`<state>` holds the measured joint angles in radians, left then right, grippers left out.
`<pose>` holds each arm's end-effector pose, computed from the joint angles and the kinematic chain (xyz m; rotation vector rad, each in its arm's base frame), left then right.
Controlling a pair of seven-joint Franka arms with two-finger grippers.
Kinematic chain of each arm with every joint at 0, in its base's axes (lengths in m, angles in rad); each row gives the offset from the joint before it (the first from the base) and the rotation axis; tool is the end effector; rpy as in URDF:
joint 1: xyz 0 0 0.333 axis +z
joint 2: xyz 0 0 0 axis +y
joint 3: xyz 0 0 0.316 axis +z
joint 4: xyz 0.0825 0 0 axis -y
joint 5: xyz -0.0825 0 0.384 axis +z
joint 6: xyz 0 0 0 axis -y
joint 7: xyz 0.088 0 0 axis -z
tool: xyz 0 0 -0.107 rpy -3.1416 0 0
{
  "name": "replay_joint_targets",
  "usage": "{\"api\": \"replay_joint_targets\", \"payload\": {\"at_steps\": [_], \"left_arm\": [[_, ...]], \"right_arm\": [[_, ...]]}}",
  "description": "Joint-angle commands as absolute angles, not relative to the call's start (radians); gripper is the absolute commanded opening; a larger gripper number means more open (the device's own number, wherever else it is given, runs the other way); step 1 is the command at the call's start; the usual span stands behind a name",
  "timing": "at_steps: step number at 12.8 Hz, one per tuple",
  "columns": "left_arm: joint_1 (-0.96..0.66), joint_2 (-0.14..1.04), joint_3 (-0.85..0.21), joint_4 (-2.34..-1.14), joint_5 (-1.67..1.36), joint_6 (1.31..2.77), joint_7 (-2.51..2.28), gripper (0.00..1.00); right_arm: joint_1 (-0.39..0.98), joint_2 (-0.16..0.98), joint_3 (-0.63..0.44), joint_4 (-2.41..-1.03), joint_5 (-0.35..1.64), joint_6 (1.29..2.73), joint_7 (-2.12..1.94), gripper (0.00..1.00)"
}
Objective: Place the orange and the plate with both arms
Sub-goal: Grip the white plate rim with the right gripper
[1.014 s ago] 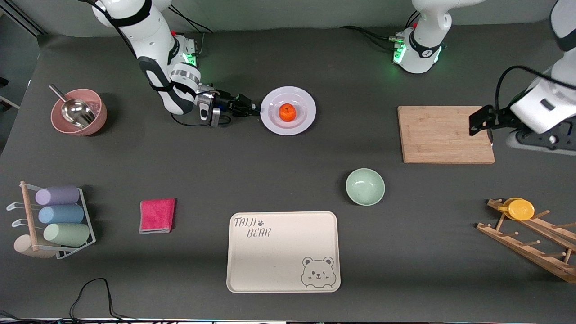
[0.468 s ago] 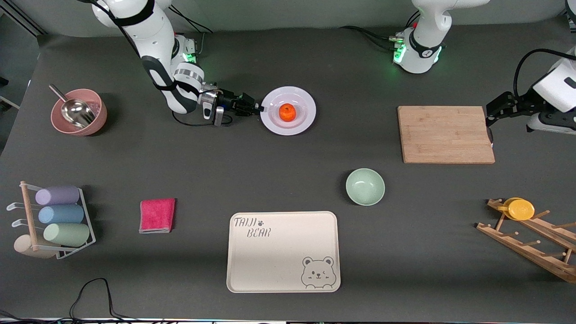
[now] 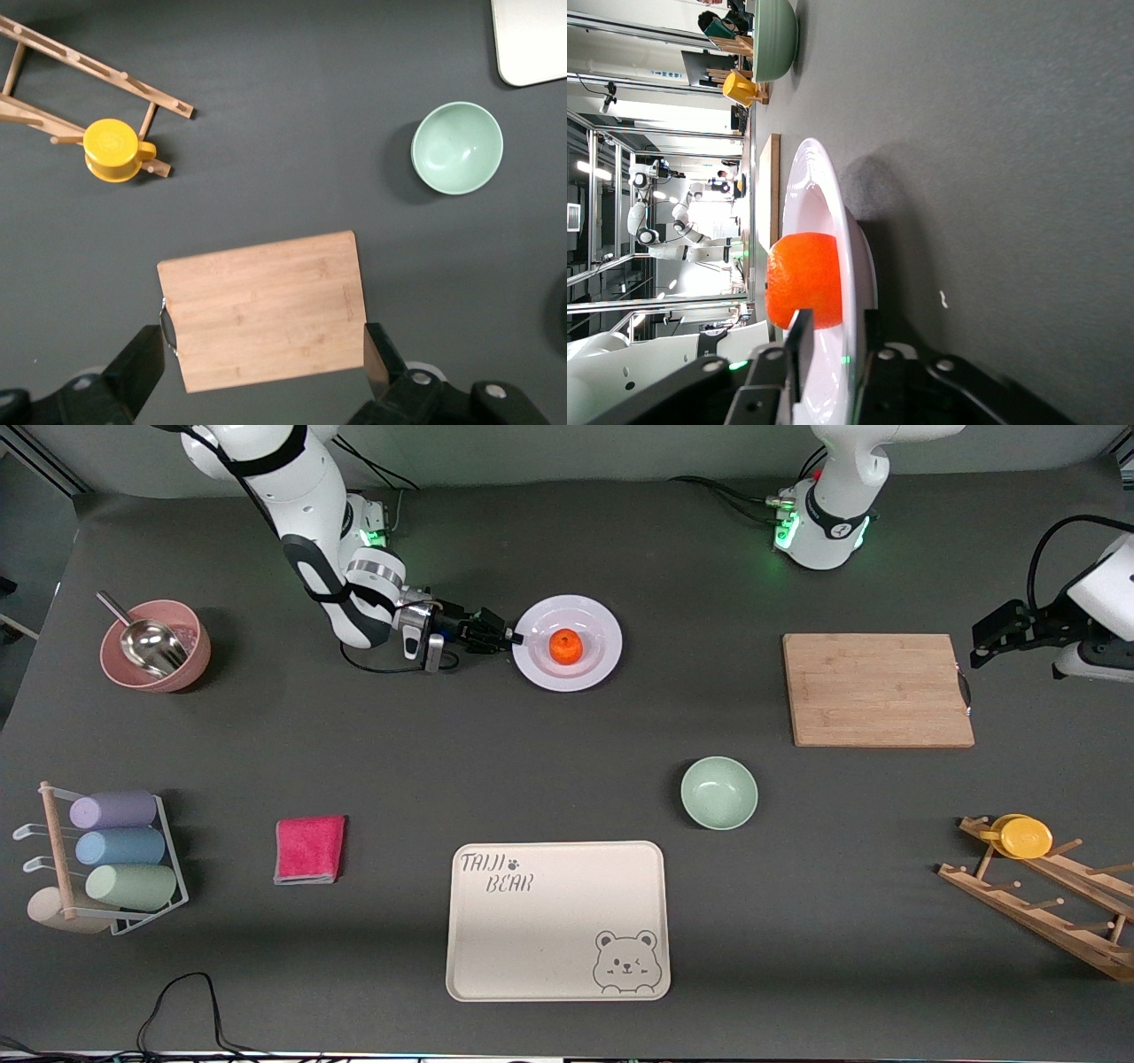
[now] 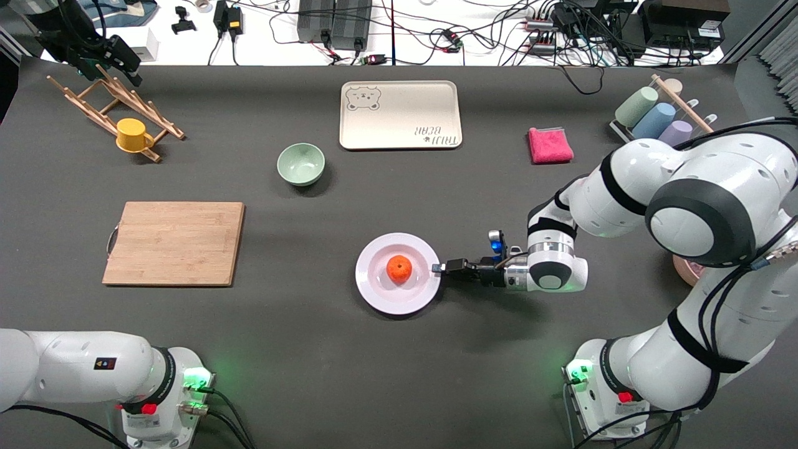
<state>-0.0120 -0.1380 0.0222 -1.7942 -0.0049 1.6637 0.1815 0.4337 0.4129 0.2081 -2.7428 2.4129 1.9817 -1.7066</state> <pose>0.5167 0.0055 0.6004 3.1229 -0.2678 0.0128 0.2284 0.2418 0.0871 -1.9301 0.1211 -0.1709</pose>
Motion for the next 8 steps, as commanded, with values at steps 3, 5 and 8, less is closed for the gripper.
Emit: {"api": "replay_joint_targets", "payload": {"at_steps": [3, 5, 8], "left_arm": [[-0.031, -0.141, 0.035, -1.759, 0.028, 1.595, 0.206, 1.0], [-0.038, -0.135, 0.034, -1.756, 0.031, 1.6, 0.204, 1.0], [-0.041, -0.14, -0.012, -1.761, 0.043, 1.583, 0.189, 1.0]], "right_arm": [[0.443, 0.446, 0.239, -2.703, 2.459, 1.987, -1.74, 0.0], [0.442, 0.443, 0.239, -2.7, 2.47, 1.979, -1.738, 0.0], [0.41, 0.388, 0.239, -2.706, 2.468, 1.938, -1.72, 0.0]]}}
